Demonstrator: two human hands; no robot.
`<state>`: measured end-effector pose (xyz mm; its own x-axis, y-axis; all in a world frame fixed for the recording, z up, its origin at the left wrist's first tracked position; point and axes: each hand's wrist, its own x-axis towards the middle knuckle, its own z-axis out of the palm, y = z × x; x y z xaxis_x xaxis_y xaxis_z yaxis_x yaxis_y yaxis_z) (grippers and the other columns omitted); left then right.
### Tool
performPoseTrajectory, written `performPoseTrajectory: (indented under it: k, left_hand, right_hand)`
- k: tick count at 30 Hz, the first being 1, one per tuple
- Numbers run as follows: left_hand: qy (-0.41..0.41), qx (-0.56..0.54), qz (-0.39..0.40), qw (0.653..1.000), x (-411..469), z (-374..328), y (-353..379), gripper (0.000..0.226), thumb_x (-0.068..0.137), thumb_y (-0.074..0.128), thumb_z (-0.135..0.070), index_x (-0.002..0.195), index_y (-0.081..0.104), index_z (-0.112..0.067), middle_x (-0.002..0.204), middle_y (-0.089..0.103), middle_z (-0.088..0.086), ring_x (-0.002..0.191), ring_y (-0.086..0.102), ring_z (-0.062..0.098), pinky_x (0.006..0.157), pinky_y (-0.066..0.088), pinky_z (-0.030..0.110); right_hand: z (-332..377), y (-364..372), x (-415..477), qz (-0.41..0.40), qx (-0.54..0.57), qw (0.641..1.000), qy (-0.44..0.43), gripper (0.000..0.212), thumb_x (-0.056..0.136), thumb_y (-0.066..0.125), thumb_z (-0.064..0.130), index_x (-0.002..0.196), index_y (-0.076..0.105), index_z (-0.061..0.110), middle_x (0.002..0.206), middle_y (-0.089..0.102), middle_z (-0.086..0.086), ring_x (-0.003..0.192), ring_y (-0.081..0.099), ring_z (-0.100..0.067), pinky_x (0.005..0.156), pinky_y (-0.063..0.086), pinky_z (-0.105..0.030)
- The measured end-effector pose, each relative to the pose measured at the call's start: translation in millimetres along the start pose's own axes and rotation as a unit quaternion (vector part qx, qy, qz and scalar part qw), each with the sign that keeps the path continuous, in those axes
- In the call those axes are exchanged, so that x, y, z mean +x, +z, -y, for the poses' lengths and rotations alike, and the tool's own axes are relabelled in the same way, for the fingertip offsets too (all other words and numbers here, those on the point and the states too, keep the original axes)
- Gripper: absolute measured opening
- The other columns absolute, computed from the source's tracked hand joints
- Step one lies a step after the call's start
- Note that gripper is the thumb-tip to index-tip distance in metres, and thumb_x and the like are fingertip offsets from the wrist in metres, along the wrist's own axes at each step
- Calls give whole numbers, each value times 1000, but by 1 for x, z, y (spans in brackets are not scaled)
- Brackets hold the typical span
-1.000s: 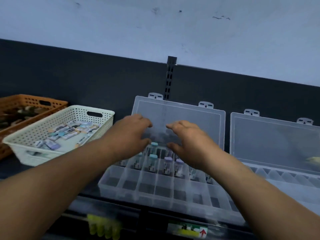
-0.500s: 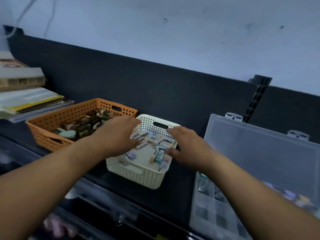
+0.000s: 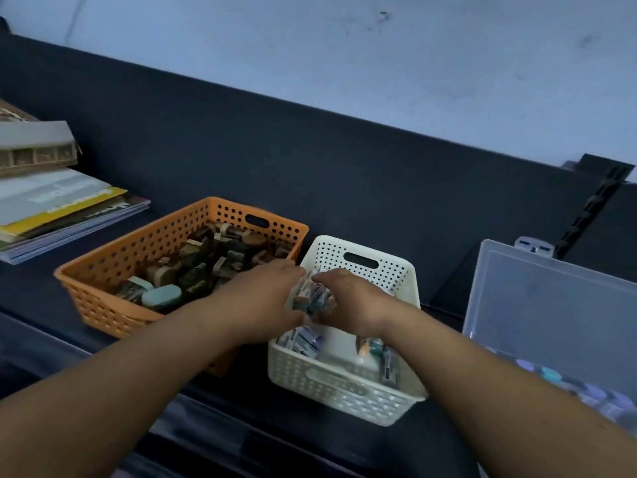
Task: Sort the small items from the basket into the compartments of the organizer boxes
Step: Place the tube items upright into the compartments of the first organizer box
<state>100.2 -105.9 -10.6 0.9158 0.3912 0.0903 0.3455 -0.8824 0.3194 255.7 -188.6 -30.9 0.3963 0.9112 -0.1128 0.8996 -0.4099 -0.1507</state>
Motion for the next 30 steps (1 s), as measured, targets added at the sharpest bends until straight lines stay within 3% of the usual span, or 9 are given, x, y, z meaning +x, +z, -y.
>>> performPoseTrajectory:
  k: [6,10,15,24,30]
  left_hand:
    - [8,-61,-11,998,3,8,5,62,83,67,-38,139,41,-27,141,40,-8,127,41,11,106,36,33]
    - [12,-72,-16,997,4,12,9,63,83,66,-40,139,41,-26,142,38,-7,129,38,10,105,33,28]
    - [13,-76,-13,997,5,13,10,68,83,66,-40,142,37,-25,150,30,-7,132,37,7,102,29,21]
    - [4,-80,-11,997,0,9,6,51,86,64,-39,131,48,-20,140,40,-5,128,39,10,98,32,24]
    - [-3,-81,-12,997,-1,7,4,49,86,64,-38,129,50,-20,141,39,-5,128,38,10,98,31,24]
  right_hand:
    - [5,8,25,8,9,1000,2,59,80,67,46,133,46,30,126,52,-3,112,55,-24,93,47,-39]
    - [8,15,24,-25,8,1000,-4,52,81,66,46,126,48,28,114,48,-4,105,55,-26,88,49,-42]
    - [11,13,24,-6,-29,1000,-9,55,81,62,52,129,46,30,117,48,-2,109,50,-26,90,47,-44]
    - [9,10,15,-17,-28,998,-54,32,85,59,20,117,62,25,102,48,2,96,59,-25,77,48,-31]
    - [7,11,16,-15,-21,997,-67,28,84,69,18,112,66,22,109,56,-1,96,58,-20,80,49,-30]
